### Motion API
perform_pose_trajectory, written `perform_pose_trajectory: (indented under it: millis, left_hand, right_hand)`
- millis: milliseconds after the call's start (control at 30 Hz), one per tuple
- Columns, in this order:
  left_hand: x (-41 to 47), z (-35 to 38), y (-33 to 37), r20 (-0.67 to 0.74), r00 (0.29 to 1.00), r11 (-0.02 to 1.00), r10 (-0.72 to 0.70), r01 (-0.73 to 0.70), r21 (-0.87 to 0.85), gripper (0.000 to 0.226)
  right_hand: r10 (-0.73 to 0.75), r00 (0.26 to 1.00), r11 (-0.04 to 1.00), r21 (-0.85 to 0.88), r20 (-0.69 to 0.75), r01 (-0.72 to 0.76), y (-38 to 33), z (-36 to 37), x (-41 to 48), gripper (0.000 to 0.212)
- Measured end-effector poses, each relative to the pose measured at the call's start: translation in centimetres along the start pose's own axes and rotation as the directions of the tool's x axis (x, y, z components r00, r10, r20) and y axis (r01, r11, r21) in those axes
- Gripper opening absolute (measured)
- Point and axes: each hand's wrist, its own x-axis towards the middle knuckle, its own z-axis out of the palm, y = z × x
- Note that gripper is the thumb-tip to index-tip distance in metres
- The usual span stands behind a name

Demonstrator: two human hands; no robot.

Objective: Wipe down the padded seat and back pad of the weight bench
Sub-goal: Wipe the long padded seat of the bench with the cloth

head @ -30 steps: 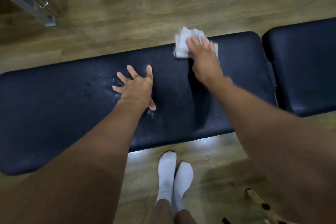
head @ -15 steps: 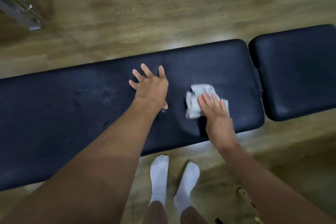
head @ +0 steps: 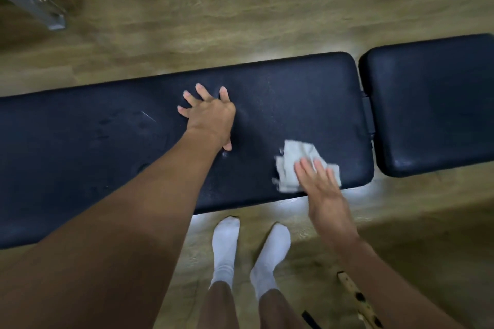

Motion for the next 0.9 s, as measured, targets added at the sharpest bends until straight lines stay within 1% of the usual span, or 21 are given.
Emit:
perform_pose_trajectory:
  millis: [67,133,200,267,333,400,467,533,633,700,733,800,833,900]
  left_hand:
    - [0.1,0.1,0.1,0.001,1.000,1.000,0.000,0.000,0.015,0.137]
    - [0.2,0.2,0.3,0.006,1.000,1.000,-0.007,0.007,0.018,0.136]
    - [0.4,0.3,0.3,0.008,1.000,1.000,-0.014,0.014,0.014,0.136]
    - [0.4,0.4,0.0,0.009,1.000,1.000,-0.007,0.007,0.009,0.136]
    - [0.4,0.4,-0.1,0.000,1.000,1.000,0.004,-0.004,0.022,0.136]
    - [0.2,0.2,-0.1,0.009,1.000,1.000,0.001,-0.001,0.016,0.135]
    - [0.1,0.1,0.1,0.012,1.000,1.000,-0.010,0.010,0.008,0.134]
    - [0.0,-0.1,0.3,0.011,1.000,1.000,-0.015,0.015,0.014,0.133]
    - [-0.2,-0.2,0.4,0.005,1.000,1.000,-0.014,0.014,0.018,0.132]
    - [-0.2,-0.1,0.4,0.003,1.000,1.000,-0.017,0.017,0.021,0.132]
    - [-0.2,0.0,0.4,0.003,1.000,0.999,-0.020,0.020,0.025,0.131]
    - [-0.1,0.1,0.5,0.002,1.000,0.999,-0.020,0.020,0.026,0.132]
    - [0.0,0.1,0.5,0.001,1.000,1.000,-0.019,0.019,0.020,0.132]
    - [0.1,0.0,0.4,0.002,1.000,1.000,-0.017,0.017,0.009,0.133]
  right_hand:
    - [0.003,0.999,0.999,0.040,0.033,-0.005,0.2,-0.4,-0.3,0.088]
    - [-0.032,0.998,0.999,-0.030,0.047,0.033,-0.1,-2.1,4.1,0.080]
    - [-0.068,0.997,0.990,-0.121,0.042,0.073,-0.4,-3.9,10.8,0.074]
    - [-0.052,0.999,0.996,-0.067,0.009,0.052,-0.5,-5.9,17.0,0.069]
    - [-0.047,0.999,0.999,-0.015,-0.017,0.047,-0.5,-7.0,20.3,0.066]
    - [-0.052,0.996,0.998,-0.044,-0.073,0.049,-0.4,-6.6,19.9,0.065]
    - [-0.063,0.995,0.996,-0.061,-0.080,0.058,0.0,-5.0,16.2,0.069]
    - [-0.042,0.998,0.999,-0.026,-0.053,0.041,0.8,-2.7,10.3,0.074]
    - [-0.047,0.999,0.996,-0.077,0.012,0.048,1.4,-0.5,1.3,0.083]
    - [-0.025,0.998,0.999,-0.035,0.057,0.027,1.5,-0.1,-1.2,0.082]
    - [-0.033,0.997,0.999,-0.013,0.064,0.034,1.5,-0.4,-0.4,0.082]
    - [-0.035,0.997,0.998,-0.050,0.068,0.039,1.1,-1.7,3.8,0.079]
    - [-0.023,0.998,0.996,-0.081,0.052,0.027,0.8,-2.4,6.9,0.077]
    - [0.013,0.999,0.997,-0.077,-0.039,-0.016,0.0,-4.1,13.9,0.074]
